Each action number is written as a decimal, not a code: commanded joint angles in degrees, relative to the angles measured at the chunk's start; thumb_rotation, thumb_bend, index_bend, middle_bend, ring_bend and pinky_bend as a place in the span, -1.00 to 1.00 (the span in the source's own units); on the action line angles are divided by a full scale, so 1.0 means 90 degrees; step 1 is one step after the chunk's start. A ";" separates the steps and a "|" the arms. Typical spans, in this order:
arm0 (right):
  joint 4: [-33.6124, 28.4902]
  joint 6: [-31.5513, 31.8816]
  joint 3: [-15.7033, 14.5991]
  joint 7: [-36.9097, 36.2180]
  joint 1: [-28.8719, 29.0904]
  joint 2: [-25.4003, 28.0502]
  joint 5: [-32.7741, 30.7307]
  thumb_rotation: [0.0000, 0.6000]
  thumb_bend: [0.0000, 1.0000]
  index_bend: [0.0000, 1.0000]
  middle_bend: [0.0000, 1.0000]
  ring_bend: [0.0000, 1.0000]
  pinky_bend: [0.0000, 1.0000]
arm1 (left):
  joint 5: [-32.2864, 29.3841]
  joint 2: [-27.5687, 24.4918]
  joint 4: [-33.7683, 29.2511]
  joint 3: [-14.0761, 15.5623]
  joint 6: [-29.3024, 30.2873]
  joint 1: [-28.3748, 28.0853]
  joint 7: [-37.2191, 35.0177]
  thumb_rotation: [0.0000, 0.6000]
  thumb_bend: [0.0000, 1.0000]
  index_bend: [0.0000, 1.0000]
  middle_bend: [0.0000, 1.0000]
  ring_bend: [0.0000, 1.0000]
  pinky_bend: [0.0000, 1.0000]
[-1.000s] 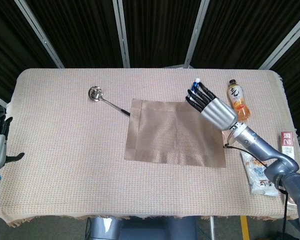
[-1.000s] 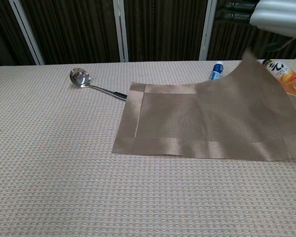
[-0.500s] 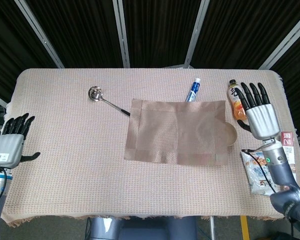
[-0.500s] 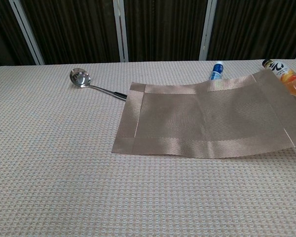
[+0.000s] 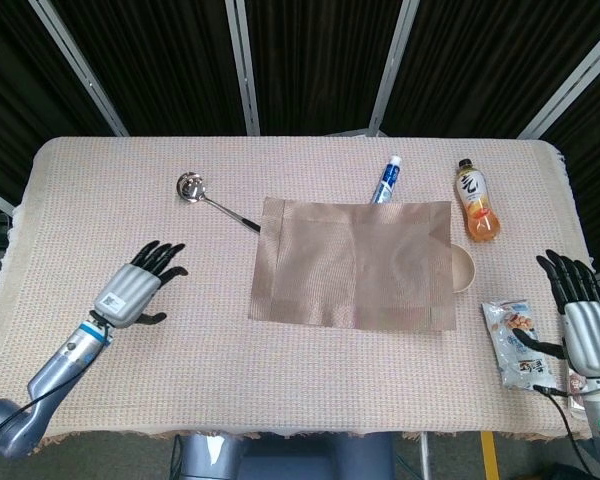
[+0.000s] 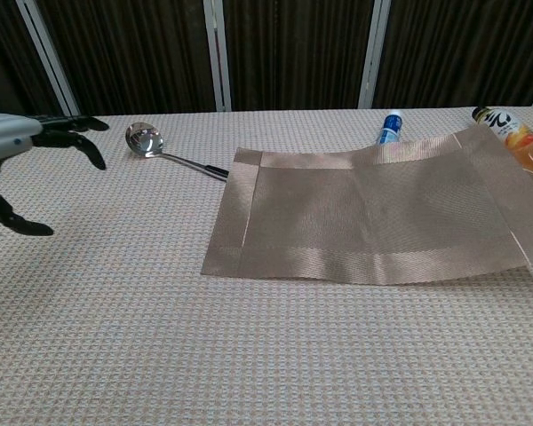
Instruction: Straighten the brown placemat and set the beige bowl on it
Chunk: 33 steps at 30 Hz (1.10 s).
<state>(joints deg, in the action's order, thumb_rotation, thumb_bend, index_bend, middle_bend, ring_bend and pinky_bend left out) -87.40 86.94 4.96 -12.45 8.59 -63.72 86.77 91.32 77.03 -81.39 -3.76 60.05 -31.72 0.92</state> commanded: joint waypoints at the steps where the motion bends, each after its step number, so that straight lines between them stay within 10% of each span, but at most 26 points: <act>1: -0.0288 0.0124 -0.0213 0.0129 -0.0191 -0.0030 0.0120 1.00 -1.00 -1.00 -1.00 -1.00 -1.00 | 0.0323 0.0824 0.0772 0.0036 -0.0267 -0.0459 -0.0433 1.00 -0.63 -0.47 -1.00 -1.00 -1.00; 20: -0.0419 -0.0065 -0.0204 0.0270 -0.0232 -0.0069 -0.0014 1.00 -1.00 -1.00 -1.00 -1.00 -1.00 | 0.0864 0.2946 0.3710 0.0224 -0.0359 -0.1436 -0.1253 1.00 -0.62 -0.46 -1.00 -1.00 -1.00; 33: -0.0390 0.0010 -0.0140 0.0186 -0.0276 -0.0053 0.0020 1.00 -1.00 -1.00 -1.00 -1.00 -1.00 | 0.0845 0.3545 0.4462 0.0280 -0.0170 -0.1717 -0.1560 1.00 -0.62 -0.46 -1.00 -1.00 -1.00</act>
<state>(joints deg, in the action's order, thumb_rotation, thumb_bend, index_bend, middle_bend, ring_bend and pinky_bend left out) -90.91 87.02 3.69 -10.75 6.12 -64.21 86.94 98.94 108.92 -41.27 -1.27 58.52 -47.15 -13.13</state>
